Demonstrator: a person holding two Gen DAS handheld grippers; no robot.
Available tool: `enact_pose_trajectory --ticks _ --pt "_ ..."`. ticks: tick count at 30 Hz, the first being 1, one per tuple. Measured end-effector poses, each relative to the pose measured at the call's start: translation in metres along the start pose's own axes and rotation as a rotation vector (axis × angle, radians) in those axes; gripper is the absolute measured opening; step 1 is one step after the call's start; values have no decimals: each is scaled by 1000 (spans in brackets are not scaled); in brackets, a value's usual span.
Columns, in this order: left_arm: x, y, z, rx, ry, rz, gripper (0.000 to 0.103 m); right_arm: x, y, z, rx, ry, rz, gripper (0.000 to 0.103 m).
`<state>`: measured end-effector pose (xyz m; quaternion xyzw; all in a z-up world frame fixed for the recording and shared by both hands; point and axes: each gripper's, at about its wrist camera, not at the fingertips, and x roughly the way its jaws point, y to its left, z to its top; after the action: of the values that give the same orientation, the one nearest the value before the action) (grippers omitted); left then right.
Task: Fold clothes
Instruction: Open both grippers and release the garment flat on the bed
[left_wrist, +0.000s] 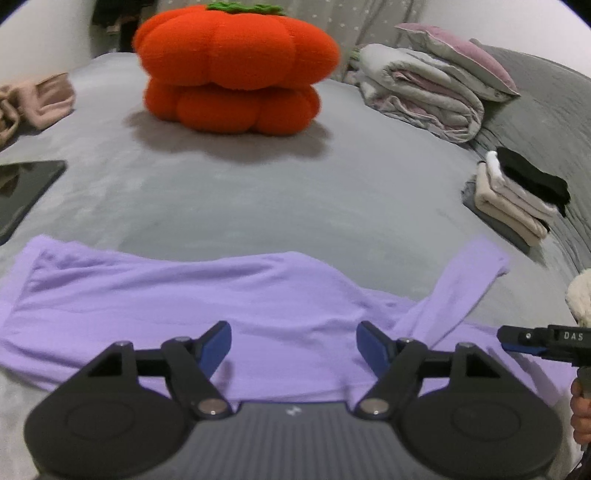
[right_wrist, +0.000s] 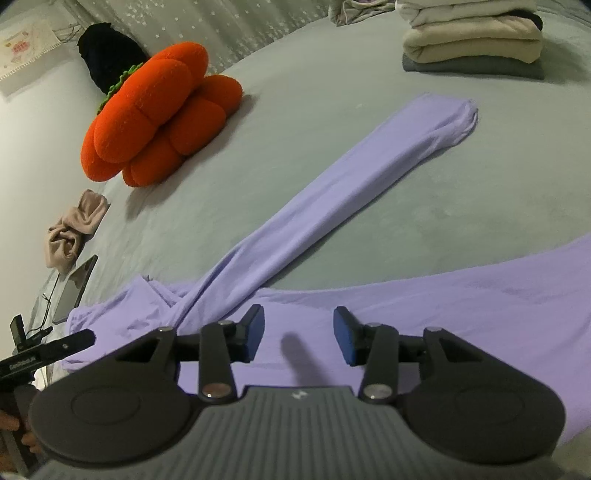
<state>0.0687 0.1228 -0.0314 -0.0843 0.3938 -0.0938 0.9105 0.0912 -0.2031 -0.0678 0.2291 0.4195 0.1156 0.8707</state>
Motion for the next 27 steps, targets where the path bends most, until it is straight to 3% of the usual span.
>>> enact_pose_trajectory --ticks 13,22,27 --pt "53 -73 10 58 12 -109 62 -8 -22 9 -30 -46 -39 47" --pt "100 -116 16 108 28 -142 56 -13 -32 11 -20 -60 -56 47" --pt "112 -130 17 114 -1 -151 54 -16 -37 13 -12 -69 -61 47"
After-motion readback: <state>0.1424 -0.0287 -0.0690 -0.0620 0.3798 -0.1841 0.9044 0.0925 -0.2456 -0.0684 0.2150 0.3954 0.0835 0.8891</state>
